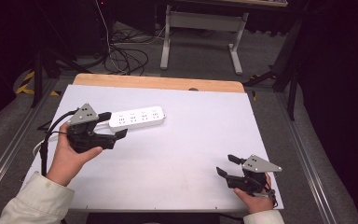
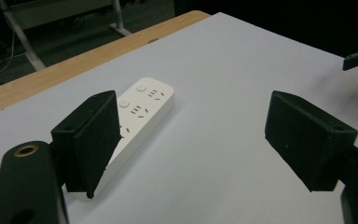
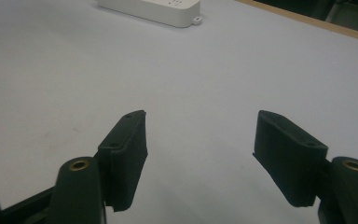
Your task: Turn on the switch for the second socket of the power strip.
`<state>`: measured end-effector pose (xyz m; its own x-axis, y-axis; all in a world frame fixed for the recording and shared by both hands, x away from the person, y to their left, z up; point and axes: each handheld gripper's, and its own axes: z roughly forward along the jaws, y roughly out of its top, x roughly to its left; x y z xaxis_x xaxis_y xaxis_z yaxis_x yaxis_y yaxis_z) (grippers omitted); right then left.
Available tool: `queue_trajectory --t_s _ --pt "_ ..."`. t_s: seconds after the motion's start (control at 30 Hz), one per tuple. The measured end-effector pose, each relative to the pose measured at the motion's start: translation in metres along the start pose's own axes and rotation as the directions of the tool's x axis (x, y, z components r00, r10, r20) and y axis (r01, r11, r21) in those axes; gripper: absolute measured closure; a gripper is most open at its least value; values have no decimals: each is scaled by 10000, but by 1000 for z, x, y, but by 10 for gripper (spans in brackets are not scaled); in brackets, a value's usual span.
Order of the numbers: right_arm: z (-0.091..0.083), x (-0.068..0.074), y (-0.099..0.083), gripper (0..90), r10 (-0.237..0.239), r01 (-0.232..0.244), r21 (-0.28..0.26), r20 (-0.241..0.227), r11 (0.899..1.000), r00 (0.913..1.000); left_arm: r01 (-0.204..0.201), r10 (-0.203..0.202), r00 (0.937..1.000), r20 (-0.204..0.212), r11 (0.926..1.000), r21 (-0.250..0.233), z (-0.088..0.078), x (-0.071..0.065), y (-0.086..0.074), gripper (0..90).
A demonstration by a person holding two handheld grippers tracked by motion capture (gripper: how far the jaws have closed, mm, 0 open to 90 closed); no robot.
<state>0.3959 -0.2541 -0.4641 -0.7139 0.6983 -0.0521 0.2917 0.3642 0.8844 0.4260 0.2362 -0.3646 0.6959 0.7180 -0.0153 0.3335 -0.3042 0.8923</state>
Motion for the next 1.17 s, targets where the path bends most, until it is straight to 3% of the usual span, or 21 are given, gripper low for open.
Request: queue_trajectory --t_s 0.33,0.5,0.63,0.73,0.97,1.03,1.17 --pt "0 0 0 349 25 -25 19 58 10000 10000 89 -68 9985 548 9992 -392 -16 -7 -34 176" --pt "0 0 0 349 54 -54 10 49 10000 10000 -290 308 9985 445 9987 -412 -20 -10 -52 179" --pt "0 0 0 348 80 -80 27 61 10000 9999 179 -152 9988 471 9982 -573 -23 -8 -75 181" --pt "0 0 0 348 92 -93 45 76 9999 9999 272 -234 9983 542 9972 -697 -23 -7 -88 182" --pt "0 -1 -1 347 135 -136 95 144 9999 9998 308 -268 9986 465 9957 -874 -23 -4 -112 170" --pt "0 -2 -1 346 123 -124 92 148 9999 9998 -53 70 9997 234 9976 -693 -23 -3 -122 160" --pt "0 -2 -1 347 137 -139 106 144 9998 9998 209 -197 9996 222 9982 -558 -21 -3 -128 155"
